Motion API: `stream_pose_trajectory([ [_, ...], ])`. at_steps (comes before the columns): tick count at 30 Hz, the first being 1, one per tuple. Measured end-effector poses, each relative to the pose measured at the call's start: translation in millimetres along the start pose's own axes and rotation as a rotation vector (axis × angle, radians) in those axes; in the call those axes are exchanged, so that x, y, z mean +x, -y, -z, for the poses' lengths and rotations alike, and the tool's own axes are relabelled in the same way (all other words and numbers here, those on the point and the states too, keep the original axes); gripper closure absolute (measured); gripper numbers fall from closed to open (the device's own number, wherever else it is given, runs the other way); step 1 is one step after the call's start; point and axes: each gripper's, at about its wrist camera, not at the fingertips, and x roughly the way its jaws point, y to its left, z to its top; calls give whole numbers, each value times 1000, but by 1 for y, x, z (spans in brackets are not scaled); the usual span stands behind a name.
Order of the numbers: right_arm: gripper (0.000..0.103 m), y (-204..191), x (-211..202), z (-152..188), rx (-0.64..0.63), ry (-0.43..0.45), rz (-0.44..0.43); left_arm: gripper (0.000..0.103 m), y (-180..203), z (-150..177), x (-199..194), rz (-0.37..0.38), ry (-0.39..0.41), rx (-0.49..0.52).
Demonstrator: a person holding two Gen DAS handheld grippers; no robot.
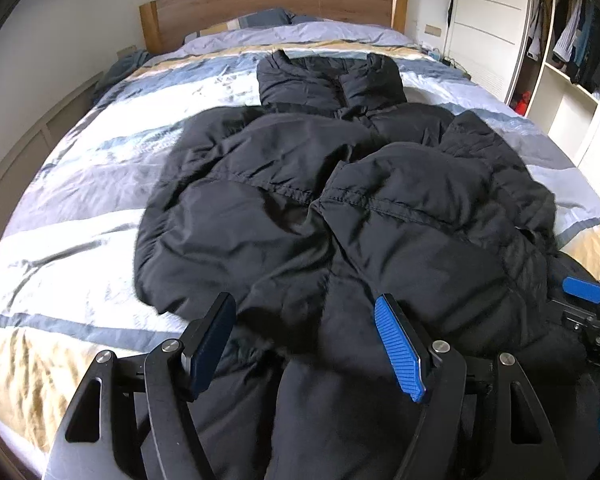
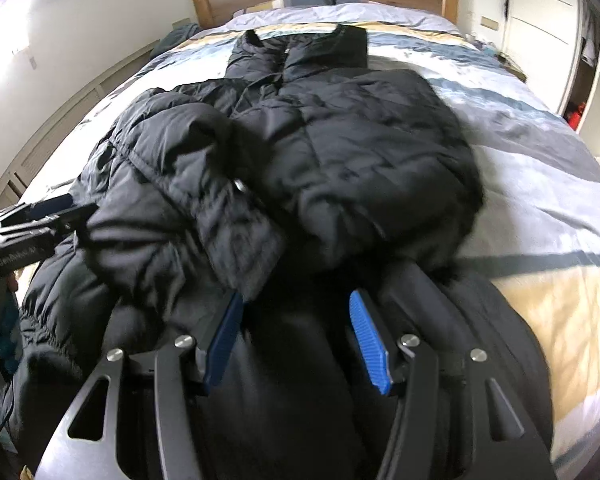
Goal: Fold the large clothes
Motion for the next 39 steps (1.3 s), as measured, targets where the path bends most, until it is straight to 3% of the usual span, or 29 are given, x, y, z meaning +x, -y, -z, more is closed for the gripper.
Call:
stream_pose_trajectory([
  [9,49,35,-79,3,84,134,-3,29,-5,-10,-70,18,75,-12],
  [12,49,48,-102,-6,109,187,8,21,-15,-21,-89,-9,90,-19],
  [17,48,62,-135,-38,118,270,7,18,-46,-62,-118,-55,137,-39],
  [23,47,76,-144,-101,84,324,31,18,-90,-139,-128,-76,152,-110],
  [27,47,85,-125,-159,65,324,24,18,-115,-196,-105,-108,123,-135],
  [30,47,93,-96,-209,59,312,3,18,-131,-234,-73,-86,95,-163],
  [34,47,106,-34,-274,79,279,-38,18,-159,-282,3,-36,41,-246],
  [39,47,114,57,-331,145,233,-119,18,-174,-312,101,43,-1,-368],
])
